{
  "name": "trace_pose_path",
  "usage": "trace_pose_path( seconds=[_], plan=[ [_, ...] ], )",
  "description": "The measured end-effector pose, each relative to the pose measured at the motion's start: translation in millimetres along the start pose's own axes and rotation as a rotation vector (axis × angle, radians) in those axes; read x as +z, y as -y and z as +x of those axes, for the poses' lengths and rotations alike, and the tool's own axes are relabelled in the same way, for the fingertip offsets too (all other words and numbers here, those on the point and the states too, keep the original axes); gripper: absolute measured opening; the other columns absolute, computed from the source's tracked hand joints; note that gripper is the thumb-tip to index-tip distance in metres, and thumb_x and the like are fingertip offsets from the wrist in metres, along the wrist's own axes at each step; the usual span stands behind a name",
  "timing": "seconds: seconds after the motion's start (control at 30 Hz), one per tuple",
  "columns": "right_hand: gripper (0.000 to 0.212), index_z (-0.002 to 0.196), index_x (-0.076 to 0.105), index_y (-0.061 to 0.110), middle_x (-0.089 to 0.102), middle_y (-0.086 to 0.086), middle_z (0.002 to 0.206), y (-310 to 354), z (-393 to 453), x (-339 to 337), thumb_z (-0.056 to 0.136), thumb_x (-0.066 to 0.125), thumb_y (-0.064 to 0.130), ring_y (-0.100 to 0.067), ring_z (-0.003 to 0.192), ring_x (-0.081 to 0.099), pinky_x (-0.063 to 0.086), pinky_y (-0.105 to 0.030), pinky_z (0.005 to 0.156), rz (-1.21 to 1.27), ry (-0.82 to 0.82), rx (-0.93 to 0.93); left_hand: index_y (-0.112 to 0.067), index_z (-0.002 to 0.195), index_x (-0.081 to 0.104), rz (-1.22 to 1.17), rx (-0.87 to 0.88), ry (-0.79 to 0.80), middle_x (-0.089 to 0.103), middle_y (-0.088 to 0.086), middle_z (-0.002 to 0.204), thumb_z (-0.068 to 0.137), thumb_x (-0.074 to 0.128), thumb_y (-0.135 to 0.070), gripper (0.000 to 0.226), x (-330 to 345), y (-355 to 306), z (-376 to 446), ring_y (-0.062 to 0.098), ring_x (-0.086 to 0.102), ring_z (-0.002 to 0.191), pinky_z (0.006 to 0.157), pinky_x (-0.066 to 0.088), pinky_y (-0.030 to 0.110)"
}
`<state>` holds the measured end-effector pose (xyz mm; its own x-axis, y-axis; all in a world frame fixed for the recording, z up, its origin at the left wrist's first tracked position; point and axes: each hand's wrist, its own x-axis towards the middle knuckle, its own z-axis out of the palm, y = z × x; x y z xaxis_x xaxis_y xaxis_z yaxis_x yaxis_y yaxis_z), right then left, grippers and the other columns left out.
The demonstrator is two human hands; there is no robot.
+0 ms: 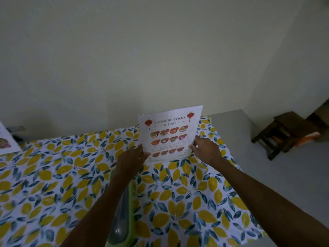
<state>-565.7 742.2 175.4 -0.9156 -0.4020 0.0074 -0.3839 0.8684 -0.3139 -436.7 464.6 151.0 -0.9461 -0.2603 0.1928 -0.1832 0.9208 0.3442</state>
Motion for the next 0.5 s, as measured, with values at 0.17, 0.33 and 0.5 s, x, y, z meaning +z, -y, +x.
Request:
trace_pose_path(
  seconds=[0.17, 0.33, 0.5],
  plan=[
    [0.03, 0.1, 0.061, 0.016, 0.072, -0.008, 0.094, -20, 3, -8, 0.095, 0.052, 0.044, -0.029, 0.087, 0.068, 0.052, -0.035, 0.067, -0.008, -0.005, 0.051, -0.022, 0.093, 0.065, 0.064, 0.061, -0.016, 0.073, -0.002, 0.078, 0.093, 0.047, -0.061, 0.043, 9, -14, 20, 0.02, 0.069, 0.068, 0.058, 0.054, 0.032],
    [0.03, 0.099, 0.06, 0.014, 0.072, -0.009, 0.095, -40, 9, -12, 0.096, 0.053, 0.043, -0.031, 0.089, 0.067, 0.047, -0.034, 0.066, -0.045, -0.034, 0.091, -0.018, 0.089, 0.066, 0.02, 0.127, -0.021, 0.071, 0.001, 0.072, 0.093, 0.05, -0.058, 0.043, 21, -28, 47, 0.02, 0.066, 0.063, 0.053, 0.05, 0.03],
    [0.031, 0.102, 0.062, 0.019, 0.073, -0.006, 0.098, -63, 22, -12, 0.095, 0.051, 0.047, -0.029, 0.088, 0.068, 0.054, -0.037, 0.072, -0.071, -0.044, 0.128, -0.018, 0.096, 0.07, 0.023, 0.099, 0.028, 0.074, 0.003, 0.079, 0.094, 0.051, -0.057, 0.044, 26, -51, 66, 0.021, 0.068, 0.067, 0.057, 0.053, 0.031]
  ],
)
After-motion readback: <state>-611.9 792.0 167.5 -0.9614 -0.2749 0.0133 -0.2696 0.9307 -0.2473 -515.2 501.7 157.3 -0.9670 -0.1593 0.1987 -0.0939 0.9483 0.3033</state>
